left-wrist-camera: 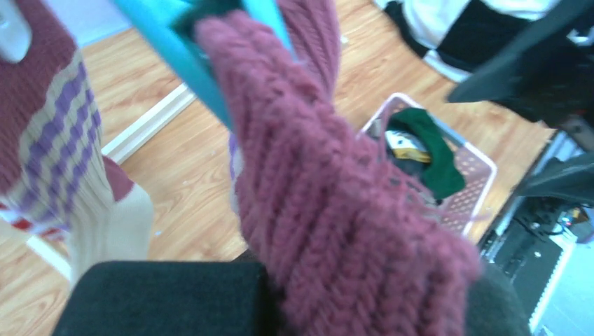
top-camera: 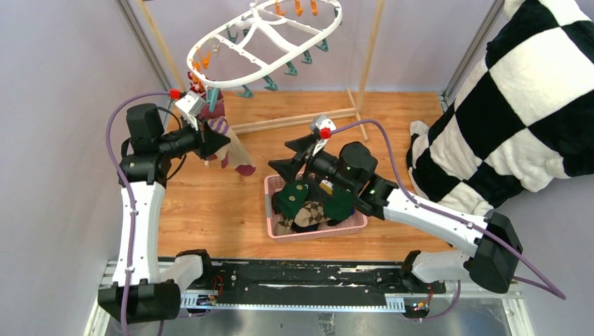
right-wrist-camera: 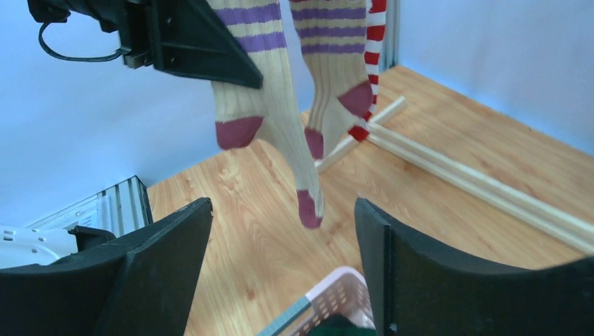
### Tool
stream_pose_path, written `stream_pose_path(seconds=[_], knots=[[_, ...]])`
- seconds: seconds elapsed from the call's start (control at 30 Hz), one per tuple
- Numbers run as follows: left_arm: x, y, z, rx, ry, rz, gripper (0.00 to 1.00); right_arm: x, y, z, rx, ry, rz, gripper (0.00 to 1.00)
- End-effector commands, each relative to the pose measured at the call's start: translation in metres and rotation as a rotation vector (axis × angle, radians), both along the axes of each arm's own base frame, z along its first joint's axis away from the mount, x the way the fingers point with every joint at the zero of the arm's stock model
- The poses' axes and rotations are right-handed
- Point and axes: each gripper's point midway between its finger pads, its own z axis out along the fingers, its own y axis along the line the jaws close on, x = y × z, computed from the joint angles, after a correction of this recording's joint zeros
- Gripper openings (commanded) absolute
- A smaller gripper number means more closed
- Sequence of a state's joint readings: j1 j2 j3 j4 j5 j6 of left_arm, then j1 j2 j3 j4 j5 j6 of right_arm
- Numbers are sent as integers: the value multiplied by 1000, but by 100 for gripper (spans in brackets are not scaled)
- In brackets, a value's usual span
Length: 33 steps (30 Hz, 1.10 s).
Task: Remove the socks clipped to the hanger
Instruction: Remove the sock from the hanger.
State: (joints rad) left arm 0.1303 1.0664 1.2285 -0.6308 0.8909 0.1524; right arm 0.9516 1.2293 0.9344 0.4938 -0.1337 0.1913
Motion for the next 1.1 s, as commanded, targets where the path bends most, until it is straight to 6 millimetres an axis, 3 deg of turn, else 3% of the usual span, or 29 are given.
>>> stream_pose_path(seconds=[0.0,0.1,0.37,0.67,0.87,1.0,1.07], knots=[[-43,-29,23,-96,6,-143,2,-18,27,34,120,-44,150,84],[-58,-44,32,-140,25,-214,3,-25,42,46,158,-71,238,90],[-80,-62,30,-186,73,-314,5,-20,63,95,273,-63,290,92],[-99,-68,37,-223,70,-394,9,-1,85,102,342,56,327,93],[-103,-70,40,-226,59,-416,16,5,105,85,302,150,360,91],[-105,-70,40,-228,57,-423,21,6,107,80,307,193,374,81],[-103,-69,39,-220,55,-412,24,7,105,83,333,223,391,70]])
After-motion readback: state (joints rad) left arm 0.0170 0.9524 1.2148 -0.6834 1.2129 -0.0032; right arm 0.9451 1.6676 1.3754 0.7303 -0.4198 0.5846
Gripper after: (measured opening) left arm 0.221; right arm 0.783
